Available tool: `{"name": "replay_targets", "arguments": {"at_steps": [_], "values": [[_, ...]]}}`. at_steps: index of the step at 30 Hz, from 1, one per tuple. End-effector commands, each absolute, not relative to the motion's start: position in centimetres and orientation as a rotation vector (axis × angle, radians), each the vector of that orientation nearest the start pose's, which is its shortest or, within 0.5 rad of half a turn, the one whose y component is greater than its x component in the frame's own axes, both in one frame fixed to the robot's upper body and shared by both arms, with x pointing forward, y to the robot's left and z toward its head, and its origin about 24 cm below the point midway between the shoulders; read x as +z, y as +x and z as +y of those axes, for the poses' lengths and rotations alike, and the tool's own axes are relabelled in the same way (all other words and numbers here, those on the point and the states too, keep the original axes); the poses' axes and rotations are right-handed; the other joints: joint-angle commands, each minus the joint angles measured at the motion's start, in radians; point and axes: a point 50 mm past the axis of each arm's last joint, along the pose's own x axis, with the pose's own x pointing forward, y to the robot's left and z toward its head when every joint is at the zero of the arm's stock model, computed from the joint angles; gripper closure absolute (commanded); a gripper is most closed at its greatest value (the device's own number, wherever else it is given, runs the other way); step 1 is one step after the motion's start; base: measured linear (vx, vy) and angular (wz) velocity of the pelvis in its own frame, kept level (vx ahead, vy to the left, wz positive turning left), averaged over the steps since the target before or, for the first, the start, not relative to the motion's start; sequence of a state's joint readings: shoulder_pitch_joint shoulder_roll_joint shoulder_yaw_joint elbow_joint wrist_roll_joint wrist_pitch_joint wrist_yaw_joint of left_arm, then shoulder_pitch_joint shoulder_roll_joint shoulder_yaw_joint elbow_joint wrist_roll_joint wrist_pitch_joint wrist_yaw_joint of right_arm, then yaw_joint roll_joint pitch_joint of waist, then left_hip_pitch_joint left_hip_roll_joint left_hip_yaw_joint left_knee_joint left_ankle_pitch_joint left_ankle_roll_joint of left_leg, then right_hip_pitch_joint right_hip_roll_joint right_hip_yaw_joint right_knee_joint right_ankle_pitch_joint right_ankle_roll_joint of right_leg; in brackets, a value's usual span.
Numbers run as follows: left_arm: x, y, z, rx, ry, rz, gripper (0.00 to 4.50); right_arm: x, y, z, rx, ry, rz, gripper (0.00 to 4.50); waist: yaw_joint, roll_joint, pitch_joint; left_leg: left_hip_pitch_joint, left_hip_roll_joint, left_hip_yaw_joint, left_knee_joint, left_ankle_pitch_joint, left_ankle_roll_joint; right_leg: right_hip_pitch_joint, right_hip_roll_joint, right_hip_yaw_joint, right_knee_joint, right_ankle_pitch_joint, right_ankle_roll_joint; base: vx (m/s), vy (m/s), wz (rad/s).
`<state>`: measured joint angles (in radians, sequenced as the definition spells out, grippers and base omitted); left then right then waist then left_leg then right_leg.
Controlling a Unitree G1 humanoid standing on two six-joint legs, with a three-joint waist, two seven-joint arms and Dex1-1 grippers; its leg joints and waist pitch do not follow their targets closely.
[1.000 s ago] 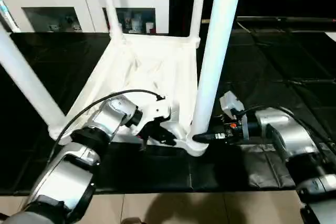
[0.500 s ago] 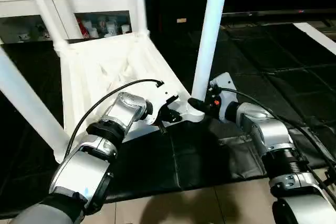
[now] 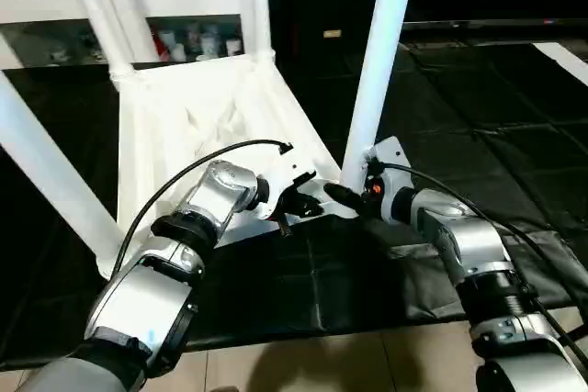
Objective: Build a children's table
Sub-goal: Rotate leg to tighten, then rotate table base
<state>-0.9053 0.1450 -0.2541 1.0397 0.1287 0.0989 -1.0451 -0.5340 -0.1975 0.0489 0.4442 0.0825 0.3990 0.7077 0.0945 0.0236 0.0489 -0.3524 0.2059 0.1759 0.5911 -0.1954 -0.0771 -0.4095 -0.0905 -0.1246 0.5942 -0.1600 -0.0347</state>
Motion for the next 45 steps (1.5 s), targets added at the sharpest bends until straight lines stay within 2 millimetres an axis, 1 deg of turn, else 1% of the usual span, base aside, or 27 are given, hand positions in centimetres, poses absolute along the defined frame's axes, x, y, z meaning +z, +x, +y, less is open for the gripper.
{"name": "replay_targets", "arguments": {"at_steps": [1, 5, 8, 11, 12, 15, 16, 17, 19, 20, 22, 24, 25, 29, 32, 33, 34, 35, 36, 37, 38, 39, 40, 41, 42, 44, 45], "values": [[8.6, 36.4, 6.6, -1.258, 0.427, 0.383, 4.50, 5.7, 32.8, -12.0, 0.813, -0.042, 0.355, 0.57, 0.003, -0.006, -0.074, -0.001, 0.022, -0.005, -0.060, -0.116, 0.071, 0.073, -0.067, 0.060, -0.068, -0.181, -0.194, 0.000, 0.000, 0.00], [8.7, 36.6, 6.9, -1.237, 0.443, 0.367, 4.50, 5.9, 33.1, -13.4, 0.732, -0.053, 0.344, 0.28, 0.004, -0.006, -0.073, 0.001, 0.022, -0.005, -0.060, -0.118, 0.070, 0.072, -0.066, 0.060, -0.068, -0.188, -0.190, 0.000, 0.000, 0.00], [8.8, 36.9, 7.1, -1.199, 0.449, 0.349, 4.50, 6.4, 32.6, -14.2, 0.761, -0.016, 0.342, 0.03, 0.008, -0.007, -0.073, -0.002, 0.022, -0.006, -0.060, -0.115, 0.076, 0.075, -0.065, 0.059, -0.067, -0.181, -0.187, 0.000, 0.000, 0.00], [8.9, 37.0, 7.3, -1.183, 0.467, 0.335, 4.50, 6.4, 31.9, -15.1, 0.811, -0.061, 0.351, 0.03, 0.010, -0.013, -0.073, -0.003, 0.020, -0.004, -0.058, -0.116, 0.083, 0.077, -0.063, 0.058, -0.070, -0.189, -0.174, 0.000, 0.000, 0.00], [8.9, 37.0, 7.4, -1.186, 0.464, 0.332, 4.23, 6.5, 31.6, -15.4, 0.834, -0.073, 0.350, 0.01, 0.012, -0.012, -0.073, -0.004, 0.019, -0.004, -0.057, -0.110, 0.087, 0.077, -0.064, 0.058, -0.070, -0.188, -0.170, 0.000, 0.000, 0.00], [9.4, 37.1, 7.4, -1.191, 0.413, 0.316, 4.23, 6.7, 31.0, -16.3, 0.866, -0.066, 0.360, 0.01, 0.015, -0.011, -0.074, -0.008, 0.019, -0.005, -0.055, -0.099, 0.096, 0.078, -0.064, 0.056, -0.069, -0.179, -0.173, 0.000, 0.000, 0.00], [9.6, 37.1, 7.5, -1.200, 0.407, 0.312, 4.04, 6.8, 30.9, -16.6, 0.861, -0.064, 0.368, 0.00, 0.016, -0.011, -0.074, -0.007, 0.020, -0.005, -0.056, -0.100, 0.095, 0.078, -0.065, 0.055, -0.069, -0.183, -0.176, 0.000, 0.000, 0.00], [9.6, 37.1, 7.5, -1.200, 0.407, 0.312, 3.89, 6.8, 30.9, -16.6, 0.861, -0.064, 0.368, 0.00, 0.015, -0.012, -0.073, -0.008, 0.020, -0.005, -0.056, -0.104, 0.094, 0.077, -0.064, 0.054, -0.070, -0.196, -0.176, 0.000, 0.000, 0.00], [9.8, 37.1, 7.8, -1.201, 0.408, 0.306, 3.86, 7.1, 30.6, -17.6, 0.856, -0.060, 0.379, 0.00, 0.017, -0.015, -0.068, -0.006, 0.019, -0.004, -0.057, -0.122, 0.088, 0.075, -0.066, 0.053, -0.080, -0.264, -0.158, 0.000, 0.000, 0.00], [9.9, 37.2, 8.2, -1.195, 0.403, 0.301, 3.83, 7.5, 30.4, -18.2, 0.864, -0.053, 0.382, 0.00, 0.017, -0.017, -0.067, -0.006, 0.018, -0.003, -0.057, -0.125, 0.088, 0.076, -0.064, 0.053, -0.080, -0.276, -0.153, 0.000, 0.000, 0.00], [10.0, 37.2, 8.6, -1.183, 0.390, 0.295, 3.58, 7.9, 30.0, -18.7, 0.896, -0.049, 0.378, 0.00, 0.022, -0.018, -0.070, -0.006, 0.019, -0.004, -0.056, -0.115, 0.093, 0.076, -0.063, 0.055, -0.078, -0.269, -0.146, 0.000, 0.000, 0.00], [10.2, 37.1, 9.0, -1.170, 0.363, 0.286, 3.49, 8.4, 29.5, -19.1, 0.946, -0.050, 0.370, 0.00, 0.024, -0.018, -0.071, -0.008, 0.019, -0.003, -0.055, -0.107, 0.100, 0.076, -0.062, 0.053, -0.076, -0.253, -0.146, 0.000, 0.000, 0.00], [10.1, 37.1, 9.2, -1.171, 0.360, 0.286, 3.46, 8.4, 29.4, -19.0, 0.957, -0.048, 0.371, 0.00, 0.024, -0.020, -0.071, -0.007, 0.019, -0.003, -0.055, -0.108, 0.100, 0.074, -0.062, 0.052, -0.078, -0.261, -0.144, 0.000, 0.000, 0.00], [10.1, 36.5, 10.0, -1.171, 0.331, 0.284, 3.27, 8.7, 28.7, -18.8, 1.017, -0.034, 0.388, 0.00, 0.025, -0.017, -0.070, -0.008, 0.025, -0.005, -0.057, -0.107, 0.097, 0.073, -0.065, 0.053, -0.075, -0.265, -0.154, 0.000, 0.000, 0.00], [10.2, 36.1, 10.4, -1.158, 0.286, 0.274, 3.07, 9.1, 28.5, -18.5, 1.053, -0.011, 0.375, 0.00, 0.025, -0.014, -0.069, -0.006, 0.027, -0.006, -0.059, -0.121, 0.086, 0.071, -0.067, 0.054, -0.075, -0.277, -0.159, 0.000, 0.000, 0.00], [10.3, 35.9, 10.5, -1.150, 0.260, 0.268, 2.82, 9.3, 28.4, -18.2, 1.072, 0.004, 0.359, 0.00, 0.024, -0.012, -0.069, -0.004, 0.028, -0.005, -0.060, -0.127, 0.081, 0.070, -0.068, 0.054, -0.077, -0.289, -0.155, 0.000, 0.000, 0.00], [10.4, 35.7, 10.6, -1.145, 0.236, 0.265, 2.82, 9.5, 28.3, -18.0, 1.087, 0.019, 0.345, 0.00, 0.023, -0.013, -0.068, -0.005, 0.027, -0.005, -0.060, -0.130, 0.081, 0.068, -0.066, 0.054, -0.078, -0.293, -0.153, 0.000, 0.000, 0.00], [10.4, 35.3, 10.7, -1.140, 0.200, 0.263, 2.75, 9.8, 28.4, -17.7, 1.102, 0.038, 0.317, 0.00, 0.022, -0.013, -0.069, -0.004, 0.027, -0.005, -0.061, -0.134, 0.075, 0.069, -0.067, 0.054, -0.078, -0.299, -0.150, 0.000, 0.000, 0.00], [10.4, 34.9, 10.9, -1.136, 0.170, 0.263, 2.73, 10.1, 28.5, -17.3, 1.110, 0.059, 0.291, 0.00, 0.021, -0.010, -0.068, -0.007, 0.030, -0.007, -0.062, -0.130, 0.073, 0.069, -0.070, 0.055, -0.076, -0.287, -0.160, 0.000, 0.000, 0.00], [10.2, 34.1, 11.3, -1.130, 0.129, 0.267, 2.70, 10.6, 28.6, -16.7, 1.120, 0.098, 0.253, 0.00, 0.020, -0.011, -0.068, -0.005, 0.030, -0.006, -0.062, -0.132, 0.070, 0.068, -0.067, 0.055, -0.074, -0.287, -0.162, 0.000, 0.000, 0.00], [10.2, 34.0, 11.3, -1.129, 0.124, 0.269, 2.57, 10.6, 28.7, -16.6, 1.122, 0.103, 0.248, 0.00, 0.015, -0.010, -0.066, -0.008, 0.031, -0.007, -0.064, -0.134, 0.071, 0.067, -0.069, 0.055, -0.076, -0.290, -0.165, 0.000, 0.000, 0.00], [9.8, 33.1, 11.9, -1.120, 0.086, 0.288, 2.43, 11.1, 28.9, -15.8, 1.134, 0.141, 0.215, 0.00, 0.013, -0.010, -0.067, -0.005, 0.030, -0.007, -0.064, -0.136, 0.068, 0.066, -0.066, 0.055, -0.076, -0.297, -0.161, 0.000, 0.000, 0.00], [9.7, 32.6, 12.2, -1.117, 0.071, 0.298, 2.35, 11.3, 28.9, -15.4, 1.144, 0.155, 0.204, 0.00, 0.011, -0.007, -0.066, -0.006, 0.030, -0.007, -0.066, -0.136, 0.065, 0.064, -0.064, 0.055, -0.078, -0.301, -0.158, 0.000, 0.000, 0.00], [9.5, 32.0, 12.6, -1.121, 0.055, 0.311, 2.35, 11.4, 28.9, -15.0, 1.155, 0.164, 0.195, 0.00, 0.010, -0.009, -0.067, -0.002, 0.031, -0.007, -0.066, -0.141, 0.060, 0.062, -0.064, 0.056, -0.076, -0.303, -0.158, 0.000, 0.000, 0.00], [9.5, 31.5, 12.9, -1.125, 0.040, 0.322, 2.34, 11.5, 29.0, -14.7, 1.159, 0.171, 0.189, 0.00, 0.005, -0.007, -0.065, -0.006, 0.031, -0.009, -0.069, -0.142, 0.056, 0.064, -0.064, 0.056, -0.074, -0.301, -0.156, 0.000, 0.000, 0.00], [9.4, 30.9, 13.2, -1.127, 0.025, 0.336, 2.25, 11.6, 29.1, -14.4, 1.160, 0.177, 0.183, 0.00, 0.004, -0.005, -0.064, 0.000, 0.031, -0.008, -0.069, -0.154, 0.048, 0.059, -0.063, 0.058, -0.075, -0.309, -0.155, 0.000, 0.000, 0.00], [9.2, 29.9, 13.9, -1.143, 0.003, 0.371, 1.98, 11.7, 29.3, -13.9, 1.153, 0.194, 0.168, 0.00, 0.002, -0.005, -0.063, 0.002, 0.030, -0.007, -0.070, -0.163, 0.042, 0.058, -0.062, 0.059, -0.076, -0.321, -0.149, 0.000, 0.000, 0.00]]}}
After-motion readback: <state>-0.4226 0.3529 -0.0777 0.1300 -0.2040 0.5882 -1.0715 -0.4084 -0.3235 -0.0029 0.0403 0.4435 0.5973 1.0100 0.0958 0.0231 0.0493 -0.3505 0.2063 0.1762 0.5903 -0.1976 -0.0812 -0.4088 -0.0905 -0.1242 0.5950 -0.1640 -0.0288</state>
